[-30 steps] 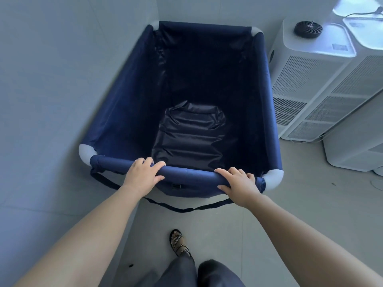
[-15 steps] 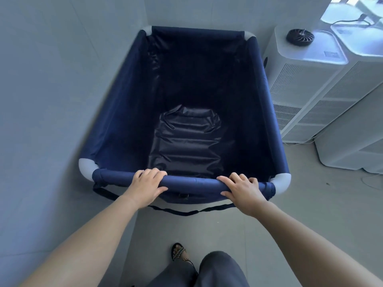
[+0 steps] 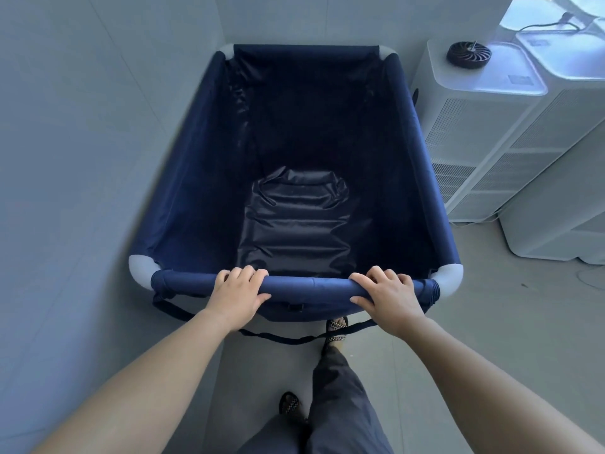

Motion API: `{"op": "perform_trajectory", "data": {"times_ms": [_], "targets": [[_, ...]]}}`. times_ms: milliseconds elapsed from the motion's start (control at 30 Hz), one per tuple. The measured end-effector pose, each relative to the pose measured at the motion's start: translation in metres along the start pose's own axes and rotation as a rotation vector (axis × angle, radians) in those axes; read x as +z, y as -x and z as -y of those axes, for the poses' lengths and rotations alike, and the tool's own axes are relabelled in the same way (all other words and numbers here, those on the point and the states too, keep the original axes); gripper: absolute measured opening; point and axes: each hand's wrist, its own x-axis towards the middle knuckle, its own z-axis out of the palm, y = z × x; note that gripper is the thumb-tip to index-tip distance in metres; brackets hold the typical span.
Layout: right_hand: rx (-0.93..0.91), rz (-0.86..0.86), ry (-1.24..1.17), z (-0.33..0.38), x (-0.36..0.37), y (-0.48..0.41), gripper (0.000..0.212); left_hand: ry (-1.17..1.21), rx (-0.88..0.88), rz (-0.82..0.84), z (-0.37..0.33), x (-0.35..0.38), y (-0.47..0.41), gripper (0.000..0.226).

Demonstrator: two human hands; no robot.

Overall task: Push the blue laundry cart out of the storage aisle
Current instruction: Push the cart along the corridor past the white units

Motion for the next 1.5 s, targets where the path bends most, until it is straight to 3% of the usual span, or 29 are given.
{"op": "perform_trajectory", "data": {"times_ms": [400,567,833,1067,1500], "targets": [[-0.008,0.011,0.01,0.015,-0.002,-0.005,0.047,0.203,-0.007,-0.053,0.005,0.001,0.002,0.037],[0.032,-0.053,0.023,0.02,0.003,-0.004,0.041,0.155,-0.037,-0.126,-0.003,0.007,0.006,0.044],[0.046,-0.073,-0.002,0.022,0.001,-0.003,0.042,0.158,-0.054,-0.111,-0.003,0.007,0.003,0.046],[-0.004,-0.077,0.024,0.014,0.001,-0.006,0.043,0.199,-0.072,-0.264,-0.007,0.008,0.002,0.058],[0.014,-0.142,0.066,0.015,0.005,-0.013,0.039,0.196,-0.062,-0.26,-0.006,0.004,-0.005,0.055]]}}
